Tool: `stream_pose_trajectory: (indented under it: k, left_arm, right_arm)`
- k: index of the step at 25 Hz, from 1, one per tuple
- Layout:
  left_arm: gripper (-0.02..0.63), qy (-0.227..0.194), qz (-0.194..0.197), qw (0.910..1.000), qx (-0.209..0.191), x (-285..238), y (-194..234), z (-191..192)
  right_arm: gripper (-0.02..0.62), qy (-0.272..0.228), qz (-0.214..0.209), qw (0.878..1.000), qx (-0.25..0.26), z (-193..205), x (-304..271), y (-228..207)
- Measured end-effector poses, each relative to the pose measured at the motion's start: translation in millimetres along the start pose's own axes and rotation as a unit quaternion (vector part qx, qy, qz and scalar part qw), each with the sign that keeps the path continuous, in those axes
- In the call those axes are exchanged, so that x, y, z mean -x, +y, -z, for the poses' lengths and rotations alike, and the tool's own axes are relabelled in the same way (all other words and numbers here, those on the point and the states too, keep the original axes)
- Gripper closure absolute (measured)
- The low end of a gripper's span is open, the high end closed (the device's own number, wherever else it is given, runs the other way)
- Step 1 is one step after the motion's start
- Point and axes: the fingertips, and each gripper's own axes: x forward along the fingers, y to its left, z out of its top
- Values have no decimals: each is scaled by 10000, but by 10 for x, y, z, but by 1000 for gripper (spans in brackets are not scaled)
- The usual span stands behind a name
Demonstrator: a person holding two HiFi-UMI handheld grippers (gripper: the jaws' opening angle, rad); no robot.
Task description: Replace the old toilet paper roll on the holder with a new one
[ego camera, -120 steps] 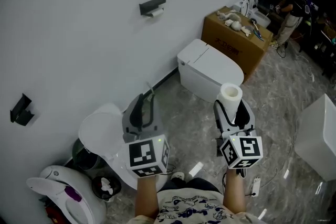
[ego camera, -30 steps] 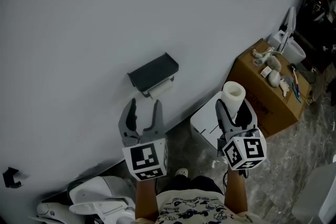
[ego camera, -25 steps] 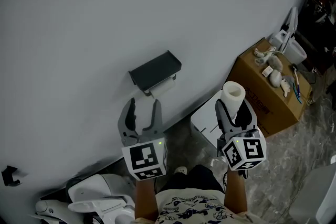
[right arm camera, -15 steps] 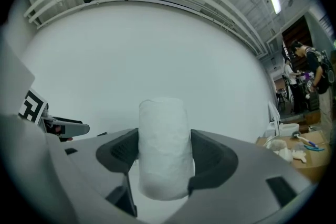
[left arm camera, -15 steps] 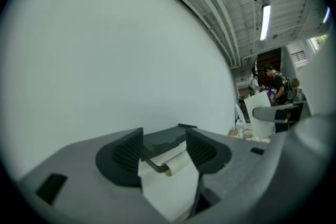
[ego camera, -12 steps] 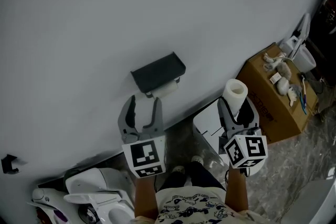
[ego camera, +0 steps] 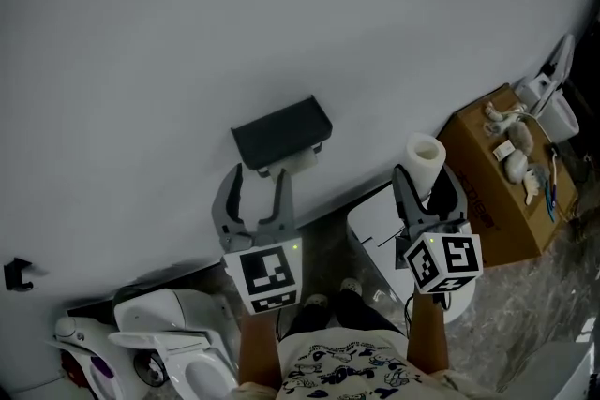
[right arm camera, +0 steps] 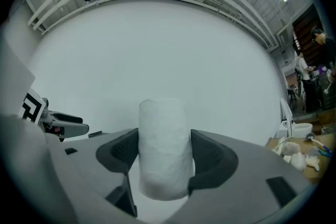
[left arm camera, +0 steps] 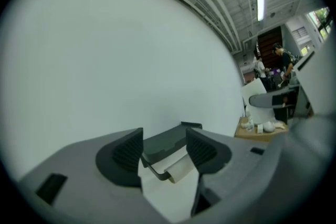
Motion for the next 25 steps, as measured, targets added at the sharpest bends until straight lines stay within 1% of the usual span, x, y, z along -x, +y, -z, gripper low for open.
stream_pose_trajectory:
  k: [3,5,8,10,12,14,15,17,18,19,20,21,23,25]
  left_arm:
    - [368,217,-90,9990,-389,-67,-38,92]
    - [368,372,-80,9969,-689,-98,-89,166]
    - [368,598,6,9881,-1417,-163,-194,240]
    - [368,758,67,9797,-1856,-221,-260,307]
    - [368,880,74,9711,-2215,-273,-314,379]
    - [368,981,5,9598,-2630,-315,-355,443]
    - [368,1037,-52,9515,-2897,-333,-373,472]
    - [368,1168,-163,9304,-3469,-359,-412,526]
    - [368,1222,-202,9199,-3720,-368,-433,552]
    - [368,1252,-219,9115,-3910,-378,-457,578]
    - [368,1263,-206,9068,-4017,-390,-485,604]
    - [368,1264,-168,9056,-4045,-405,-517,630]
    - [368,1274,-78,9067,-4020,-436,-572,685]
    - [368,1285,-48,9034,-4090,-460,-605,734]
  right_arm:
    - [284,47,-23,10000,-4,43,-39,-36]
    - [284,84,-35,10000,-1,71,-46,-55]
    - [284,121,-12,9999,6,94,-48,-103]
    - [284,140,18,9999,6,108,-57,-141]
    - [284,157,63,9999,4,121,-59,-182]
    - [284,161,140,9998,-4,129,-57,-233]
    - [284,163,181,9997,-10,132,-56,-260]
    - [284,170,247,9995,-20,137,-49,-304]
    - [284,172,274,9995,-23,139,-43,-320]
    - [284,172,299,9994,-25,142,-37,-332]
    - [284,173,322,9993,-26,145,-33,-343]
    - [284,173,341,9993,-29,149,-34,-352]
    - [284,171,370,9992,-37,156,-44,-365]
    - [284,170,391,9991,-37,159,-55,-369]
